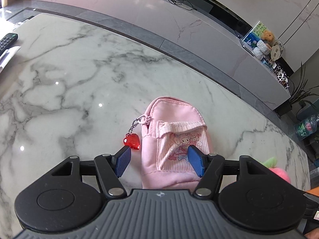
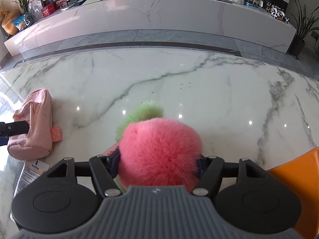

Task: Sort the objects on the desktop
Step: 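Move the left tool to the pink pouch while right tool approaches the pink fluffy ball, then grasp the pink pouch with left tool while right tool grasps the pink fluffy ball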

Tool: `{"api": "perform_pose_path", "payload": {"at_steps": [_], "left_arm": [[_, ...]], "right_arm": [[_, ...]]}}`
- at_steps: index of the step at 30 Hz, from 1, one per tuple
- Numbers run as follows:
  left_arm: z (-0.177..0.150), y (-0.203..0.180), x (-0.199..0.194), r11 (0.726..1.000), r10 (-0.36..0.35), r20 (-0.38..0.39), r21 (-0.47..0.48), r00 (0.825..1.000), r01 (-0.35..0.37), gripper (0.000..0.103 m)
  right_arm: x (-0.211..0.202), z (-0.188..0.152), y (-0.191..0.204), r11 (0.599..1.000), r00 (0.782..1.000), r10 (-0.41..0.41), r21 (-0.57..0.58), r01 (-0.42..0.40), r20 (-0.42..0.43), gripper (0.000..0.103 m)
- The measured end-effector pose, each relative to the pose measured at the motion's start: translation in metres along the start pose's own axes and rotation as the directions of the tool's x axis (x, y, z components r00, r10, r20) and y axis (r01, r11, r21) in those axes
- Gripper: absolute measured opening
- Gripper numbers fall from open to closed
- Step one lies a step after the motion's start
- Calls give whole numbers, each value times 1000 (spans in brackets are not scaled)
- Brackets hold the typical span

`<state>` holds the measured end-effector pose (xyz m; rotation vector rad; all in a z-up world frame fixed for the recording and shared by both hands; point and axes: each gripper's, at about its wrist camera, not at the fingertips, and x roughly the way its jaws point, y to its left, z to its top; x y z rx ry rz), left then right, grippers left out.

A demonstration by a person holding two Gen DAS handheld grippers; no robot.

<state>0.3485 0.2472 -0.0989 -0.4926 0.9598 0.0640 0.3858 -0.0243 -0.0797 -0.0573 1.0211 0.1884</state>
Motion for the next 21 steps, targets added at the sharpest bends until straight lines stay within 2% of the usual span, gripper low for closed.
{"api": "perform_pose_path", "payload": {"at_steps": [1, 5, 10, 14, 21], "left_arm": [[0, 1, 1, 1000, -6, 2, -3, 1000, 6, 73], [-1, 0, 0, 999, -41, 6, -5, 999, 41, 51], [-1, 0, -10, 998, -66, 27, -19, 997, 66, 28], [-4, -4, -19, 999, -45, 47, 0, 998, 45, 23], [-10, -13, -54, 998, -66, 86, 10, 994, 65, 21]], "right_arm": [[0, 0, 1, 1000, 1000, -1, -14, 1, 5, 65], [0, -1, 4, 999, 1000, 7, -43, -6, 13, 55], [-4, -2, 3, 999, 999, 38, -34, -37, 8, 51], [-15, -5, 6, 997, 998, 56, -46, -55, 23, 50], [-49, -17, 10, 992, 993, 105, -69, -101, 56, 50]]}}
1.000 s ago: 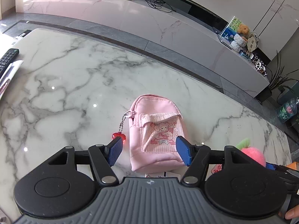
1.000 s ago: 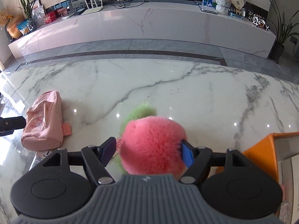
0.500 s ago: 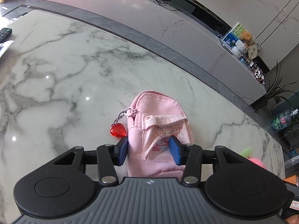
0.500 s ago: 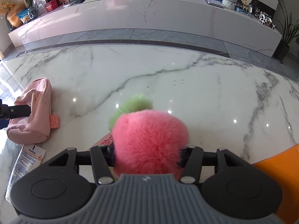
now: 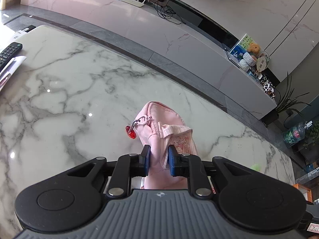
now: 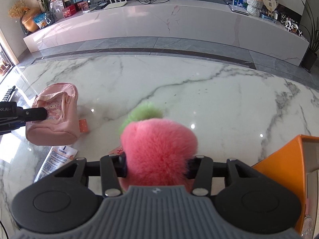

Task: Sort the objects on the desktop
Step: 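Grasp the pink pouch with left tool while right tool grasps the pink fluffy ball, then carry both over the orange box while right tool lowers the fluffy ball in and opens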

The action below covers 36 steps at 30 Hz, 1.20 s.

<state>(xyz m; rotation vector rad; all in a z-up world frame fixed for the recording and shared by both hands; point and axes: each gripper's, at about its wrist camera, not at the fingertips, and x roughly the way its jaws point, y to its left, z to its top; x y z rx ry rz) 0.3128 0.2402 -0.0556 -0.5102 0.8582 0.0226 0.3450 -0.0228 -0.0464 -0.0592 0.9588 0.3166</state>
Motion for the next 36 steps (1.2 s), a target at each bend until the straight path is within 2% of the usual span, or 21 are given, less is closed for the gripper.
{"api": "perform_pose_path", "payload": {"at_steps": [7, 14, 20, 24, 28, 32, 36], "left_arm": [[-13, -32, -54, 999, -21, 41, 51, 999, 18, 21], [-42, -85, -109, 986, -113, 47, 126, 992, 106, 21], [-75, -136, -139, 959, -214, 24, 196, 977, 205, 21], [-97, -170, -147, 930, -275, -13, 248, 961, 270, 21], [-119, -201, -147, 896, -323, -59, 302, 945, 325, 21], [-136, -225, -142, 865, -344, -102, 353, 933, 357, 21], [-151, -239, -131, 848, -348, -140, 374, 927, 375, 21]], "right_arm": [[-58, -13, 6, 997, 996, 76, -20, -75, 55, 49], [-135, -33, -8, 987, 975, 162, -29, -159, 150, 48], [-209, -57, -46, 980, 949, 199, -43, -194, 243, 48], [-249, -77, -86, 987, 945, 159, -37, -155, 284, 49], [-271, -98, -129, 996, 956, 87, 9, -93, 280, 49], [-270, -121, -161, 999, 973, 6, 34, -14, 232, 49], [-254, -139, -181, 998, 986, -51, 32, 46, 162, 49]]}}
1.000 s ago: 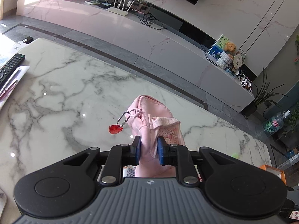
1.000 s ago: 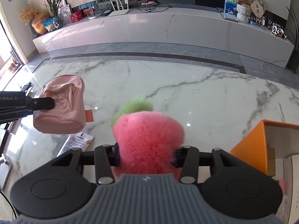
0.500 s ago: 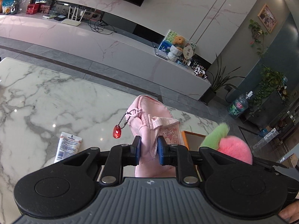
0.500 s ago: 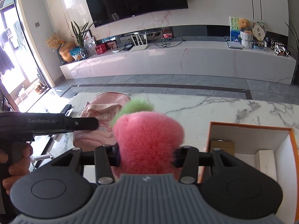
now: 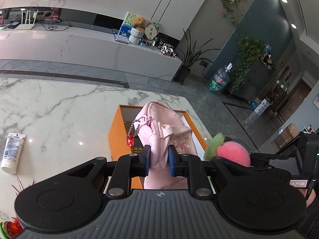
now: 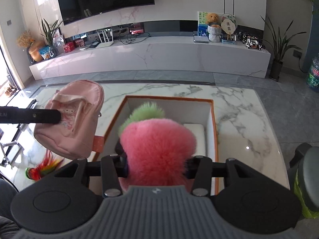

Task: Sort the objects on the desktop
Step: 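Carry both over the orange box while right tool lowers the fluffy ball in and opens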

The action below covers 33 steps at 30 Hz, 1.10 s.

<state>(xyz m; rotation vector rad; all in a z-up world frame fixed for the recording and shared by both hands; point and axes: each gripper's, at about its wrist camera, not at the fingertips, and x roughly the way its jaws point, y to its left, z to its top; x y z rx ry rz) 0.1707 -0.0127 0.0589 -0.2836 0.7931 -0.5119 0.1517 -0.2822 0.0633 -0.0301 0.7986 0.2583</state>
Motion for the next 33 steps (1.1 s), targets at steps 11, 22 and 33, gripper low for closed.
{"api": "perform_pose_path", "payload": {"at_steps": [11, 22, 33], "left_arm": [[-20, -9, 21, 999, -26, -60, 31, 998, 28, 21], [-30, -8, 29, 999, -33, -93, 19, 995, 35, 21], [-30, -12, 31, 999, -18, -97, 38, 995, 21, 21]], "right_arm": [[45, -47, -19, 989, 975, -126, -102, 109, -184, 50], [42, -57, -7, 983, 960, -137, -154, 101, -246, 57], [29, -37, -10, 991, 977, -88, -118, 66, -195, 45]]}}
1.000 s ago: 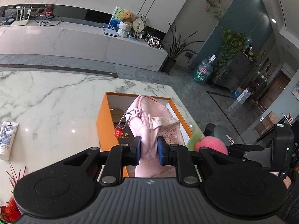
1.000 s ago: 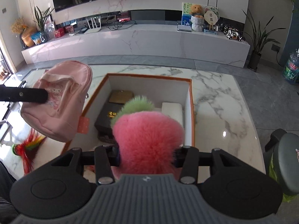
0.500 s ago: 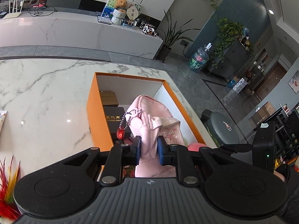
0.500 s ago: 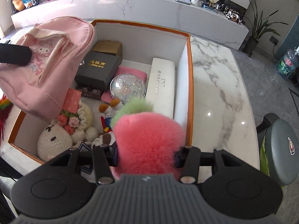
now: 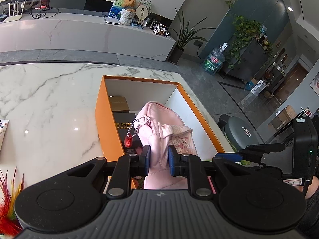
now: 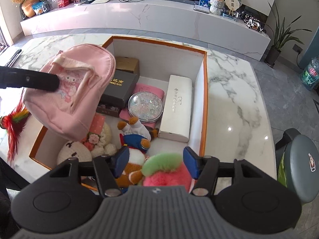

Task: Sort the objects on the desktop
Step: 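Lower the pink pouch into the orange box and open the left tool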

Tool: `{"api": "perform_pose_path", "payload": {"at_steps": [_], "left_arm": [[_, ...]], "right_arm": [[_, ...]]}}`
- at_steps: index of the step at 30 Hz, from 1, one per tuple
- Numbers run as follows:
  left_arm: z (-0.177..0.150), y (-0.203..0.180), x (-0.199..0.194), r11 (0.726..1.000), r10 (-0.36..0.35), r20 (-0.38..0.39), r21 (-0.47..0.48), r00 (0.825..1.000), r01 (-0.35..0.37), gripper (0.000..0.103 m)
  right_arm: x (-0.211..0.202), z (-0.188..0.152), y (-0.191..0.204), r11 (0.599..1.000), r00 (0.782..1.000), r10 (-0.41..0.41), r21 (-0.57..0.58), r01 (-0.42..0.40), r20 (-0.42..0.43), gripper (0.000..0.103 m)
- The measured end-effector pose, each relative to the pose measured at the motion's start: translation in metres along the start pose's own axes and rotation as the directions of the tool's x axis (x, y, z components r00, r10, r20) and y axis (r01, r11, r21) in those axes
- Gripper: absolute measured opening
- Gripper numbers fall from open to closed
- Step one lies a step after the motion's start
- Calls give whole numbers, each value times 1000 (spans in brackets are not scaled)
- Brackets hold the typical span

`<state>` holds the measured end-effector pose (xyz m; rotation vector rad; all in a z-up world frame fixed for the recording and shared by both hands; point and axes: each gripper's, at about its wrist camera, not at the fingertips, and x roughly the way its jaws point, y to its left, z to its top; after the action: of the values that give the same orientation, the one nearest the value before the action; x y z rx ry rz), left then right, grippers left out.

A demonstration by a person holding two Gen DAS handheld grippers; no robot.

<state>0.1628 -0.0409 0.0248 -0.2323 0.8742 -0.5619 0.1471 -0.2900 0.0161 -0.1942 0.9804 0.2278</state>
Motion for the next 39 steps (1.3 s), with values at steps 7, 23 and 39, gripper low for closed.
{"api": "perform_pose_path", "payload": {"at_steps": [7, 23, 39], "left_arm": [[1, -2, 2, 1000, 4, -6, 10, 1000, -4, 21], [48, -15, 66, 999, 28, -63, -19, 998, -29, 21], [60, 11, 161, 975, 98, -159, -183, 982, -126, 21]], "right_arm": [[30, -11, 3, 1000, 991, -25, -15, 24, -129, 18], [29, 20, -17, 996, 997, 0, 87, -6, 73, 16], [70, 39, -22, 998, 992, 59, 21, -62, 110, 33]]}}
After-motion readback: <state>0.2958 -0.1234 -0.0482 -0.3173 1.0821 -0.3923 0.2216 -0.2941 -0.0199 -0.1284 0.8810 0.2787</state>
